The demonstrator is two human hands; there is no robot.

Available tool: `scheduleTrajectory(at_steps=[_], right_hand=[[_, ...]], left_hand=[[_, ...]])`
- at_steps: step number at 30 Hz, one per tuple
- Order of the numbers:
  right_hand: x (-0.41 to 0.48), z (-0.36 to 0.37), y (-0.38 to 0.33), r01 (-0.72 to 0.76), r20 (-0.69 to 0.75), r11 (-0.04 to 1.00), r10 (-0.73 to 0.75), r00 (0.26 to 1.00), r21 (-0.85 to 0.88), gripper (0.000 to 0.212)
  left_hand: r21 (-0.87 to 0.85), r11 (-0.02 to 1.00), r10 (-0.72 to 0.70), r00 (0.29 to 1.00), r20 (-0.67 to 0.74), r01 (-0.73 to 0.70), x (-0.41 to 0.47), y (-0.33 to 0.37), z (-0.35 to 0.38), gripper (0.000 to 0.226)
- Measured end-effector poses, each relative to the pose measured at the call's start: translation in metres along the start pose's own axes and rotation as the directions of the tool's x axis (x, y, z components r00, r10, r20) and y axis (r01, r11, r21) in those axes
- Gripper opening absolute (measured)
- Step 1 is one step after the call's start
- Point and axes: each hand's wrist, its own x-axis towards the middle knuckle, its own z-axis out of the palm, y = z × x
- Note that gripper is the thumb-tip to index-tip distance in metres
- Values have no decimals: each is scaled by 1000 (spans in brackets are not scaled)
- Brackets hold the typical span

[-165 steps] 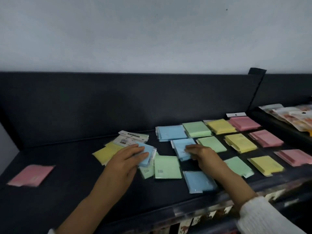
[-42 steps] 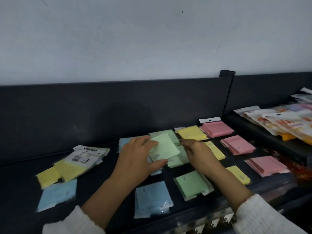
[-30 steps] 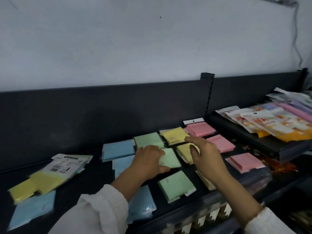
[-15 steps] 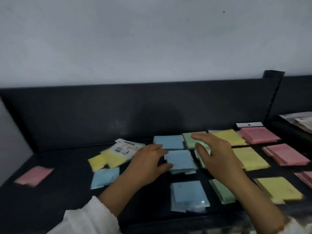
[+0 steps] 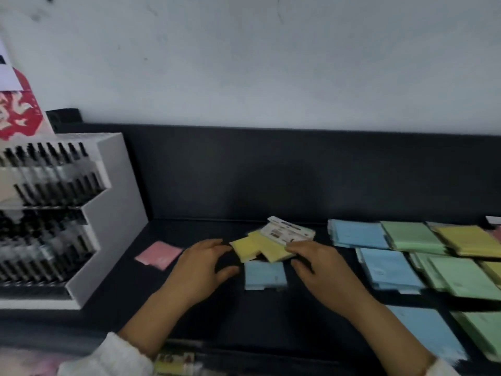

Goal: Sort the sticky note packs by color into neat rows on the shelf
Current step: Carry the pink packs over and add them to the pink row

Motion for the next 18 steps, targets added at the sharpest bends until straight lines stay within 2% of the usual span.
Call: scheduleTrajectory(at_steps=[4, 7, 10, 13, 18], right_hand=[[14, 26, -23, -91, 170, 995, 98, 980, -49, 45], [19, 44, -37, -159, 224, 984, 173, 959, -79, 54], [19, 64, -44, -249, 176, 963, 264, 948, -102, 58], [18, 83, -51, -271, 97, 946, 291, 952, -179, 58], [27, 102, -68, -298, 62, 909, 329, 942, -290, 66]], left_hand=[[-20, 996, -86, 995, 51, 87, -7, -47, -10, 65], [30, 983, -185, 978, 92, 183, -9, -80, -15, 74], [52, 956, -293, 942, 161, 288, -8, -106, -14, 84], [38, 946, -323, 926, 195, 322, -7, -122, -8, 80], [62, 971, -233, 972, 39, 230, -6, -136, -3, 58]])
